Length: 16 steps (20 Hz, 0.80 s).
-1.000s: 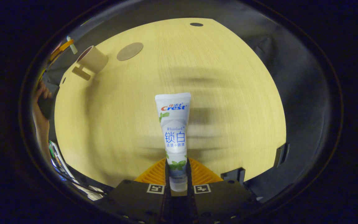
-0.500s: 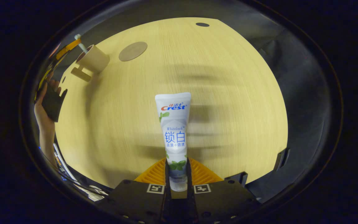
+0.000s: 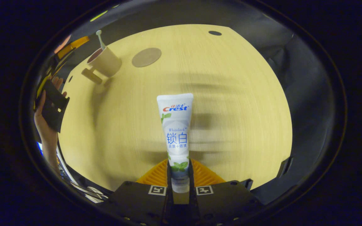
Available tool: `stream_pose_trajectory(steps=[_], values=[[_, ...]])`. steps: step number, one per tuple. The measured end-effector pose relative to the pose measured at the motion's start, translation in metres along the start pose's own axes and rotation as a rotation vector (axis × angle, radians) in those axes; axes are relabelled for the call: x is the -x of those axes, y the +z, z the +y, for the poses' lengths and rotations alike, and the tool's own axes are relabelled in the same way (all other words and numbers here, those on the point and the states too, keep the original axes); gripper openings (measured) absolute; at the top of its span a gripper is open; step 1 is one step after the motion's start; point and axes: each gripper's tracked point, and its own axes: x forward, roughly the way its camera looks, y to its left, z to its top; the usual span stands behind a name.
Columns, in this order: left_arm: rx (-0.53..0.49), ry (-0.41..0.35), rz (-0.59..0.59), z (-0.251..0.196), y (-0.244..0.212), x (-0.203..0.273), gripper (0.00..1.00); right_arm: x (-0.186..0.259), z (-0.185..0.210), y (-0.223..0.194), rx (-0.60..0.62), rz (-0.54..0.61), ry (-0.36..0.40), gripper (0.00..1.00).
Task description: Put the toothbrush and toothpaste on the desktop into the cup, then pick up the cup and place it on the coaster on the desktop.
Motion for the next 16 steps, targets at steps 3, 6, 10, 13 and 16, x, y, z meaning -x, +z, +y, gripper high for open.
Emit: stream_pose_trajectory(steps=[3,6,10,13,16], values=[[-0.016,0.020,-0.028,0.008,0.019,0.019,0.99,0.004,0.033,0.032,0.044,-0.085,0.079,0.19],[-0.003,0.047,-0.045,0.023,0.029,0.042,0.99,0.019,0.072,0.093,0.124,-0.282,0.145,0.19],[0.035,0.095,-0.033,0.044,0.027,0.065,0.99,0.065,0.135,0.191,0.248,-0.626,0.219,0.19],[0.058,0.144,-0.023,0.062,0.021,0.076,0.99,0.100,0.186,0.235,0.324,-0.847,0.290,0.19],[0.063,0.179,-0.010,0.078,0.017,0.083,1.00,0.121,0.226,0.258,0.342,-0.966,0.357,0.19]])
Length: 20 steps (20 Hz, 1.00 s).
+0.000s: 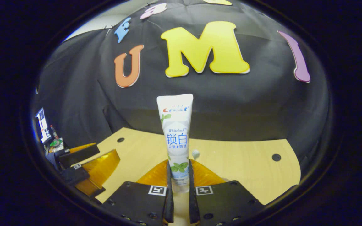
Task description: Put the toothbrush and toothpaste on the desktop into the cup, then pick up the cup and place it on the coaster on the desktop.
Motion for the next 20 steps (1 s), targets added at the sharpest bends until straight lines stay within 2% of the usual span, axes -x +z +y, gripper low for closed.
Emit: stream_pose_trajectory(steps=[3,6,11,15,18,20], values=[[-0.009,0.010,0.008,0.008,-0.001,0.003,0.98,-0.026,-0.001,0.007,0.022,-0.070,0.001,0.19],[-0.032,0.002,0.016,0.011,0.002,0.005,0.98,-0.043,-0.004,0.015,0.012,-0.136,-0.032,0.19],[-0.058,-0.022,0.023,0.011,0.006,0.003,0.98,-0.067,-0.008,0.011,-0.012,-0.141,-0.063,0.20],[-0.055,-0.025,0.029,0.008,0.007,-0.002,0.98,-0.068,-0.012,0.008,-0.006,-0.139,-0.057,0.34],[-0.047,-0.026,0.035,0.007,0.004,-0.002,0.98,-0.066,-0.013,0.002,-0.015,-0.121,-0.051,0.53],[-0.041,-0.029,0.038,0.004,0.004,-0.004,0.98,-0.057,-0.015,0.006,-0.024,-0.126,-0.049,0.51]])
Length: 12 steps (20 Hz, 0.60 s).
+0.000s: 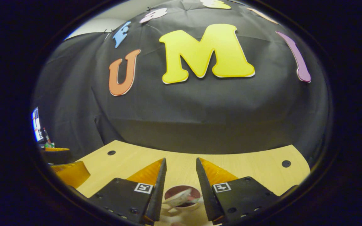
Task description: Put the toothbrush and toothpaste on the desktop into the cup, then pick up the cup and place it on the coaster on the desktop.
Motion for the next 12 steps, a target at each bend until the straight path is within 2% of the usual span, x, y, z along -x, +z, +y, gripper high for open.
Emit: stream_pose_trajectory(steps=[1,2,6,9,11,12], values=[[0.005,-0.003,0.005,-0.002,-0.002,-0.001,0.98,0.006,-0.001,0.004,-0.004,-0.001,-0.003,0.58],[0.013,-0.010,0.014,-0.005,-0.005,0.000,0.98,0.013,-0.006,0.007,-0.006,-0.004,-0.009,0.68],[0.032,-0.051,0.040,-0.019,-0.017,-0.004,0.98,0.043,-0.030,0.016,-0.018,-0.001,-0.049,0.77],[0.024,-0.098,0.072,-0.031,-0.028,-0.009,0.98,0.067,-0.054,0.021,-0.008,0.010,-0.092,0.78],[0.013,-0.162,0.102,-0.045,-0.034,-0.014,0.98,0.087,-0.072,0.023,-0.013,0.022,-0.124,0.79],[0.005,-0.202,0.141,-0.056,-0.042,-0.014,0.98,0.095,-0.081,0.024,-0.018,0.031,-0.140,0.86]])
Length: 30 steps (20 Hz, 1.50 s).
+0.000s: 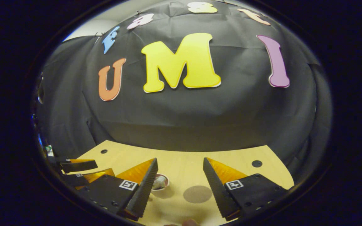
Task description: Put the toothbrush and toothpaste on the desktop into the cup, then pick up the cup and place it on the coaster on the desktop.
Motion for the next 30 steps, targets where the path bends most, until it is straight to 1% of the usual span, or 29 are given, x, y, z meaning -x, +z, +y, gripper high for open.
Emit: stream_pose_trajectory(steps=[1,2,3,5,6,7,9,10,11,14,15,16,19,21,22,23,25,26,27,28,30], values=[[-0.005,-0.022,0.030,-0.008,-0.007,-0.003,0.98,0.009,-0.010,0.000,0.002,0.006,-0.015,0.88],[-0.011,-0.049,0.061,-0.015,-0.014,-0.005,0.98,0.018,-0.020,-0.001,0.007,0.013,-0.030,0.94],[-0.023,-0.065,0.084,-0.020,-0.017,-0.009,0.99,0.027,-0.030,-0.002,0.016,0.022,-0.043,0.87],[-0.053,-0.083,0.133,-0.026,-0.023,-0.020,0.98,0.046,-0.050,-0.007,0.031,0.047,-0.068,0.87],[-0.068,-0.093,0.167,-0.028,-0.031,-0.024,0.98,0.057,-0.062,-0.010,0.033,0.062,-0.087,0.93],[-0.079,-0.101,0.204,-0.028,-0.037,-0.028,0.98,0.067,-0.073,-0.012,0.035,0.071,-0.105,0.92],[-0.102,-0.115,0.259,-0.030,-0.047,-0.035,0.98,0.084,-0.096,-0.016,0.044,0.094,-0.150,0.93],[-0.100,-0.128,0.283,-0.032,-0.052,-0.039,0.98,0.089,-0.106,-0.018,0.046,0.106,-0.166,0.94],[-0.097,-0.137,0.317,-0.031,-0.059,-0.042,0.98,0.095,-0.115,-0.022,0.045,0.118,-0.183,0.92],[-0.118,-0.139,0.455,-0.024,-0.093,-0.053,0.98,0.104,-0.140,-0.023,0.029,0.134,-0.237,0.93],[-0.123,-0.143,0.503,-0.025,-0.105,-0.056,1.00,0.106,-0.145,-0.025,0.029,0.136,-0.252,0.93],[-0.126,-0.147,0.537,-0.026,-0.112,-0.059,0.98,0.107,-0.151,-0.025,0.029,0.137,-0.267,0.92],[-0.146,-0.156,0.633,-0.020,-0.129,-0.059,0.95,0.109,-0.160,-0.026,0.009,0.150,-0.293,0.92],[-0.163,-0.150,0.656,-0.011,-0.134,-0.064,0.93,0.112,-0.165,-0.029,0.007,0.158,-0.307,0.92],[-0.172,-0.145,0.659,-0.006,-0.135,-0.066,0.86,0.112,-0.168,-0.030,0.004,0.164,-0.315,0.92],[-0.177,-0.143,0.656,-0.001,-0.133,-0.069,0.83,0.115,-0.170,-0.032,-0.001,0.169,-0.321,0.92],[-0.178,-0.139,0.664,0.007,-0.131,-0.073,0.70,0.121,-0.174,-0.035,-0.012,0.180,-0.333,0.92],[-0.178,-0.135,0.670,0.011,-0.130,-0.074,0.57,0.122,-0.175,-0.036,-0.015,0.185,-0.337,0.92],[-0.178,-0.141,0.680,0.013,-0.130,-0.075,0.52,0.124,-0.175,-0.038,-0.015,0.190,-0.340,0.92],[-0.185,-0.134,0.685,0.011,-0.127,-0.077,0.40,0.124,-0.177,-0.039,-0.008,0.197,-0.349,0.92],[-0.198,-0.128,0.687,0.016,-0.131,-0.077,0.30,0.127,-0.178,-0.043,-0.003,0.209,-0.357,0.92]])
